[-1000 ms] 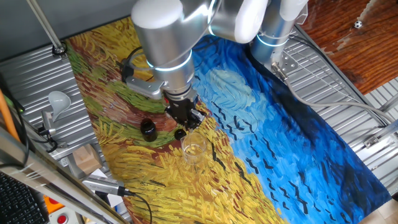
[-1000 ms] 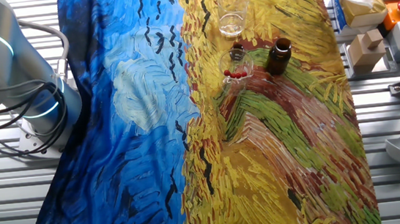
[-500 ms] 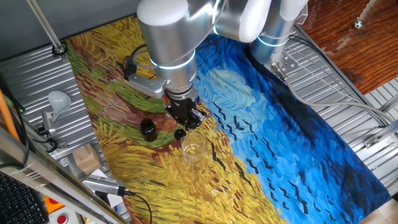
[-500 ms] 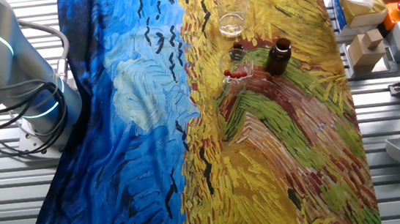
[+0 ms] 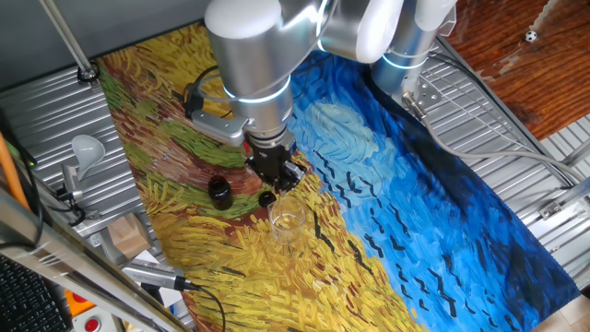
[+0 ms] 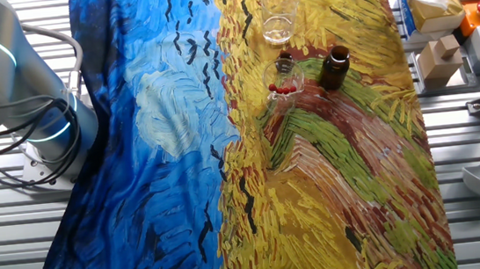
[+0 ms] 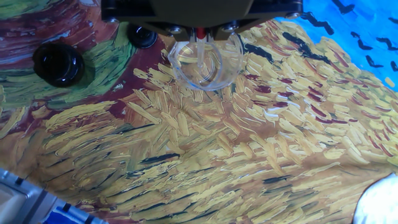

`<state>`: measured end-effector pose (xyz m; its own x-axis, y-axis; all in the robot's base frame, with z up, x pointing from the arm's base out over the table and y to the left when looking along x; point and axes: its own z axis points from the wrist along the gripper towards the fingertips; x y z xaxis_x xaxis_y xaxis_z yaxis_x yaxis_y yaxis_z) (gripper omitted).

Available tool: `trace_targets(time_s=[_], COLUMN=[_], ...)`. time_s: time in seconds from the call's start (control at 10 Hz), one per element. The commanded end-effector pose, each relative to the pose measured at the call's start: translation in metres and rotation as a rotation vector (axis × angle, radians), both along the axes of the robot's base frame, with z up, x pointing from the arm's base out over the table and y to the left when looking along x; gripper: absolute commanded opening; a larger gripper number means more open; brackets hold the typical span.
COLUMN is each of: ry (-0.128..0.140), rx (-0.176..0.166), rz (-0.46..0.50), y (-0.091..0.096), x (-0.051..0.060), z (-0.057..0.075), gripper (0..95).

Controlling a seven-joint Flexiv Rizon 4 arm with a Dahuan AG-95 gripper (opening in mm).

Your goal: Transfer liquid using a dropper

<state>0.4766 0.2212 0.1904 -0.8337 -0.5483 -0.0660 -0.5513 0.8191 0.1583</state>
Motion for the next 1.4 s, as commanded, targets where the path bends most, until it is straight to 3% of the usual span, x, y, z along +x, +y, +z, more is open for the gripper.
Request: trace_targets(time_s=[0.1,0.4,0.6,1.4], ry=[0.001,0.004,0.007,0.007], rx=[0.000,-0.006,-0.025,-0.022], rz=[0.003,0.005,0.011,0.014], y=[0.000,0.000,0.000,0.001], x=[0.000,-0.001,-0.005,-0.006], z=[0.000,0.001,0.009,0.012], gripper=[0.0,0.0,0.0,0.0])
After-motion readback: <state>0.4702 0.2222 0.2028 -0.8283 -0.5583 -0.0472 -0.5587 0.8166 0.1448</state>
